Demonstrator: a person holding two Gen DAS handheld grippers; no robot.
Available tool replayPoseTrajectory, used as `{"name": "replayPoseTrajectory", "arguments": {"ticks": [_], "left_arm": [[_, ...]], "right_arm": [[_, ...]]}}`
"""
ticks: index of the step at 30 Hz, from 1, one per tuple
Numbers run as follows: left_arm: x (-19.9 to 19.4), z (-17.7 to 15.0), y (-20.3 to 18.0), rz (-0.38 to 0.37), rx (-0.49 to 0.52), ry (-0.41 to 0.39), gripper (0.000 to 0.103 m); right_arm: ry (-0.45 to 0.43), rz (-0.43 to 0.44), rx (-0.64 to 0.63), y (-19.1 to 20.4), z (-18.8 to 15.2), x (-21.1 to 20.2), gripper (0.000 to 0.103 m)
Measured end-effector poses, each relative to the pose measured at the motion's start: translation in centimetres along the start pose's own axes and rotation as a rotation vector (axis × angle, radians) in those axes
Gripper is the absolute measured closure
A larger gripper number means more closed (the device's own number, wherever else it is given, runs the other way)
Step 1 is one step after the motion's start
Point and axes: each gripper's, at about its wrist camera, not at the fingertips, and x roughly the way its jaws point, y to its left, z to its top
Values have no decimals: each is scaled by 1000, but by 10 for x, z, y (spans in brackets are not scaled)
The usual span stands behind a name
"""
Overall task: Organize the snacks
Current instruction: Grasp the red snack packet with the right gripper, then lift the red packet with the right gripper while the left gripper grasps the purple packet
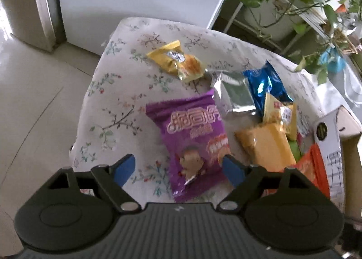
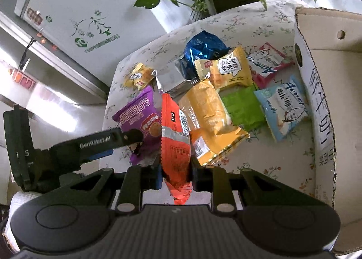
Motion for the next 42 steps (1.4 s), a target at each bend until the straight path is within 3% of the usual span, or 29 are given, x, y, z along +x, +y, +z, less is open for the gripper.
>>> {"name": "replayPoseTrajectory", "arguments": {"ticks": [12,15,17,22,28,30,32,42], "left_arm": [[36,3,-37,154,16,4,12],[38,-2,-37,197,42,-7,17],[35,-2,-35,207,56,-16,28],[27,-4,-23,165,52,-29,38],[21,-8,-13,147,56,-25,38],[19,-8,-9,139,50,-21,38],[18,-8,-7,133,43,-15,38],[-5,-7,-5,81,22,-49,38]], "right_arm": [[27,-4,39,-4,-4,6,74],[48,0,48,-6,-5,10,70],[58,5,67,-8,-5,12,64],[73,29,104,-10,-4,16,56],[97,22,86,-5,-7,24,52],[102,12,74,-4,-8,25,54],[109,-5,54,-1,-9,27,72],[11,44,20,4,1,2,74]]}}
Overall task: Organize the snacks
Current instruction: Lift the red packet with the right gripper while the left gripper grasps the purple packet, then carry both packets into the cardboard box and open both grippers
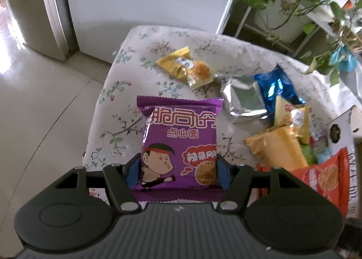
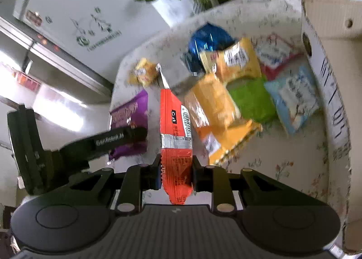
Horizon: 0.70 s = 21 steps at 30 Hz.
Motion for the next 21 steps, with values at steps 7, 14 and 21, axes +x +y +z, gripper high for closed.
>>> {"name": "replayPoseTrajectory", "arguments": {"ticks": [7,14,21], "left_arm": [[-25,2,-16,-42,62,-79,38],[-39,-2,-43,-103,123,-115,38],[-52,-10,-69,-166,191,-138,38]], "right_arm": [[-127,22,16,-8,12,-33,74],[-250,-15,56,-26,19,-62,74],[-331,-32,129,-48,23,-84,74]]}}
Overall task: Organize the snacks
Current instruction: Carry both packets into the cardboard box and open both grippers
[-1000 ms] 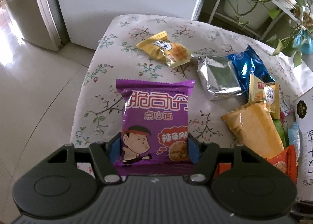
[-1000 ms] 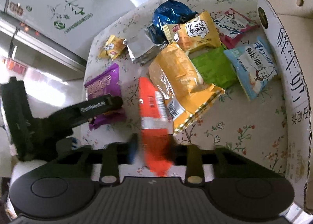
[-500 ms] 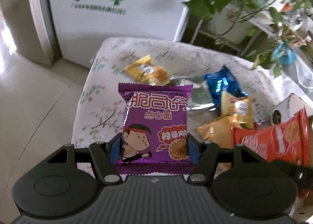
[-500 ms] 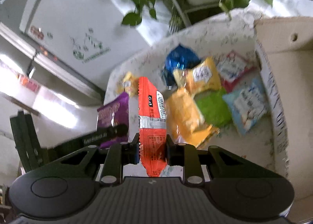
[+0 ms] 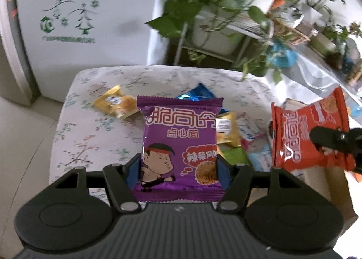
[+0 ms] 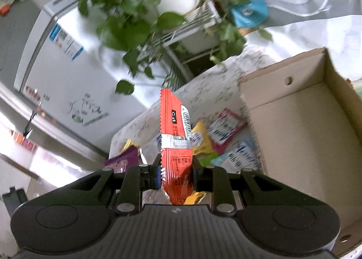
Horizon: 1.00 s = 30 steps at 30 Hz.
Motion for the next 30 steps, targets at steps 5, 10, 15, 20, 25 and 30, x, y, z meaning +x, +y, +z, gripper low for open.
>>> {"name": "replayPoseTrajectory", "arguments": {"ticks": [5,10,15,20,25,30], "left_arm": [[-6,-2,-17,-54,39,-13,38],[-9,-12,-35,-107,60,-5,38],[-11,-22,-60,-159,77,9,38],[-11,-26,-91,-212,89,24,38],[-7,-33,-129,-259,130,44,38],[0,-40,-160,-291,168,70,38]], "right_arm": [[-48,-19,41,-17,6,-14,74],[-90,-55,75,-34,10,-29,74],[-115,-114,125,-54,13,-42,74],[-145,-201,170,-70,13,-53,74],[-209,-313,161,-81,15,-68,74],[-209,-312,198,-94,14,-76,74]]}}
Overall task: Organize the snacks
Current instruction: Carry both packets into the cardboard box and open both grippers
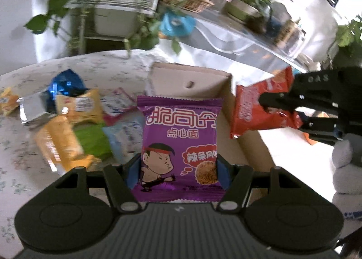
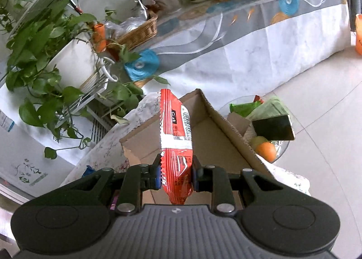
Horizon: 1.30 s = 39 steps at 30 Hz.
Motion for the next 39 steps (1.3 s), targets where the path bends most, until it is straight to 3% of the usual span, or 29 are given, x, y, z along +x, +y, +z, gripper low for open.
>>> {"name": "replayPoseTrajectory", "arguments": {"ticks": [4,7,10,14,28,39], "left_arm": [[15,-2,-15,-14,18,43,38],[23,-3,-23,-21,37,63,35],[19,-2,-28,-18,54,44,24],[9,3,-27,-26,68,17,21],[-13,3,53,143,41,40,17],[3,2,105,312,55,60,12]], "right_arm": [[18,2,12,-4,2,1,73],[12,17,30,-6,3,-2,66],[-7,29,49,-6,4,-4,57],[-13,66,73,-7,5,-5,55],[45,232,22,18,-3,5,46],[237,369,30,56,-22,39,35]]}}
